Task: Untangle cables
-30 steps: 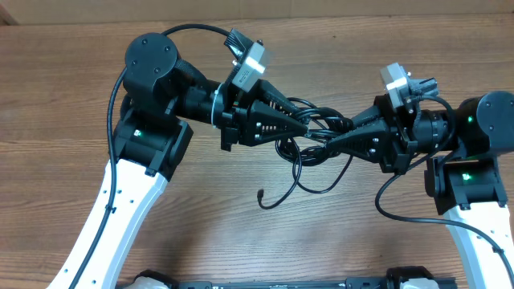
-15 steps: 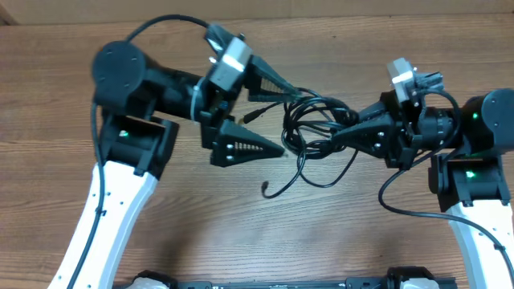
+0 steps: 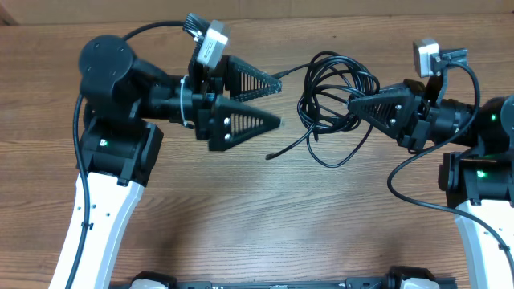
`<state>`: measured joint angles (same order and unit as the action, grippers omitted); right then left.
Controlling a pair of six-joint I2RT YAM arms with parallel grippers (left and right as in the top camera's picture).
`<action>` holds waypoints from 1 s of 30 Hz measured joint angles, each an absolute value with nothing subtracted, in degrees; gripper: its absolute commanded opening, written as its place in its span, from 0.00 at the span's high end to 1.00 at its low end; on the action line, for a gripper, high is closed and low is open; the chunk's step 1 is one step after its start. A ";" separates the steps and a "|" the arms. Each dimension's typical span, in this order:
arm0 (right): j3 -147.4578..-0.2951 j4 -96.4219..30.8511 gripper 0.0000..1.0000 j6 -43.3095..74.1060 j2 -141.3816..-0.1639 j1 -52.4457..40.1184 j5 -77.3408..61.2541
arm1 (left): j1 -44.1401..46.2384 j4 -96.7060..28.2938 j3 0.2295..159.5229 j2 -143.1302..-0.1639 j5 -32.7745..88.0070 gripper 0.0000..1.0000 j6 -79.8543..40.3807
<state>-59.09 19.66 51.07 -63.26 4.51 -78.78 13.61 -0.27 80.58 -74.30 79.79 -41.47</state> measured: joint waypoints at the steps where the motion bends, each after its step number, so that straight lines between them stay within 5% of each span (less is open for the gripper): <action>1: -59.09 20.95 0.96 51.86 -63.22 4.51 -78.81 | 13.61 -5.39 80.66 -74.30 76.93 0.00 -39.70; 6: -59.09 21.43 0.97 52.97 -63.18 4.54 -78.81 | 15.86 -21.19 80.73 -74.30 62.61 0.00 -30.79; 20: -59.09 22.20 0.96 53.21 -63.16 4.54 -79.29 | 28.91 -21.43 80.73 -74.30 42.89 0.01 -20.80; 25: -59.09 22.20 0.96 53.21 -63.18 4.21 -79.57 | 28.91 -21.41 80.73 -74.30 41.21 0.29 -20.47; 30: -59.09 22.22 0.96 52.66 -63.18 1.43 -79.53 | 30.35 -21.04 80.73 -74.30 40.62 0.47 -20.27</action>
